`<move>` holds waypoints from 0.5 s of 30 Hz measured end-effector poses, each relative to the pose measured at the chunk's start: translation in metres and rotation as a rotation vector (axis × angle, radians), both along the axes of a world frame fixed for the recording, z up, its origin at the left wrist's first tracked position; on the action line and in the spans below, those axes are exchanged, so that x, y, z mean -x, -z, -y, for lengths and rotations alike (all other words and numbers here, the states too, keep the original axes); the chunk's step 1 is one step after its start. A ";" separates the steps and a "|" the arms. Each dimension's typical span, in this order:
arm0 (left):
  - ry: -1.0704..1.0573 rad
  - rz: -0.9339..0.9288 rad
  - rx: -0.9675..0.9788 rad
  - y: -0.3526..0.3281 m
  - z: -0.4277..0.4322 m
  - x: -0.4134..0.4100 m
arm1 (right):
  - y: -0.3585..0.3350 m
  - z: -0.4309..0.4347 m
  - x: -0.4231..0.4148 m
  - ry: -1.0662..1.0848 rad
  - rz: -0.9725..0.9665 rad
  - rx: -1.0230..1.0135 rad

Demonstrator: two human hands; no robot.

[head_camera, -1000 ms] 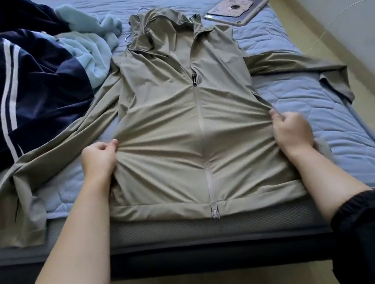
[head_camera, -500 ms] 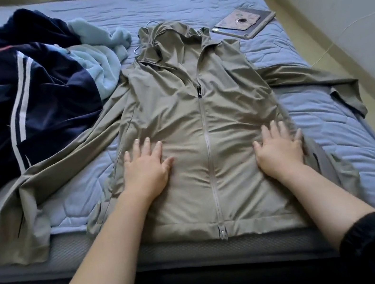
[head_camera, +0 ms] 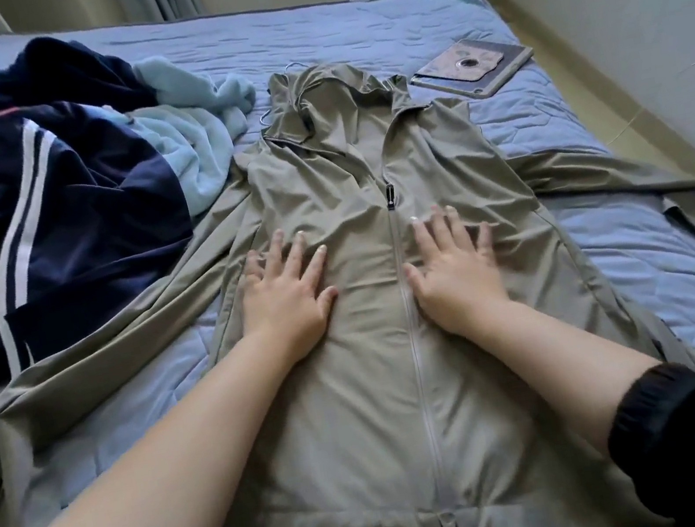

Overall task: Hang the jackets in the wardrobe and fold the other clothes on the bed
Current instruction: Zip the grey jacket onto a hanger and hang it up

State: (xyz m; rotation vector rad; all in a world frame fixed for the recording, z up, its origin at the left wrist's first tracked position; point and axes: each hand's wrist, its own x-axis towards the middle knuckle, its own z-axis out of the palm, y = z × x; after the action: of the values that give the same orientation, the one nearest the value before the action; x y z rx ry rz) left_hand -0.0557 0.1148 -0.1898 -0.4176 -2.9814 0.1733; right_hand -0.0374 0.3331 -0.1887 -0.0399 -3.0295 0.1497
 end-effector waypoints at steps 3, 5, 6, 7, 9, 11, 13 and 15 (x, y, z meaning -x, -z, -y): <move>0.029 0.038 -0.032 0.002 -0.015 0.035 | 0.009 0.011 0.037 -0.002 0.063 0.027; -0.036 0.079 -0.063 0.011 -0.013 0.055 | 0.024 0.006 0.054 0.119 0.128 0.079; -0.076 0.079 -0.094 0.017 -0.010 0.063 | 0.031 0.003 0.061 0.163 0.112 0.100; -0.109 0.065 -0.130 0.021 -0.007 0.071 | 0.036 0.001 0.068 0.188 0.082 0.108; -0.153 0.022 -0.178 0.027 -0.007 0.082 | 0.038 -0.001 0.081 0.205 0.054 0.101; -0.167 0.002 -0.181 0.028 -0.009 0.091 | 0.038 -0.003 0.090 0.200 0.057 0.070; -0.173 0.020 -0.182 0.028 -0.011 0.099 | 0.037 -0.005 0.094 0.189 0.088 0.029; -0.205 0.042 -0.202 0.027 -0.012 0.106 | 0.038 -0.005 0.096 0.183 0.110 -0.006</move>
State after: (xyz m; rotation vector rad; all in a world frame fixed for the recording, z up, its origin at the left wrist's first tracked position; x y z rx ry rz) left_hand -0.1613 0.1271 -0.2171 -0.0938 -3.0388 -0.1183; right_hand -0.1330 0.3379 -0.2267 -0.3344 -3.1146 0.1268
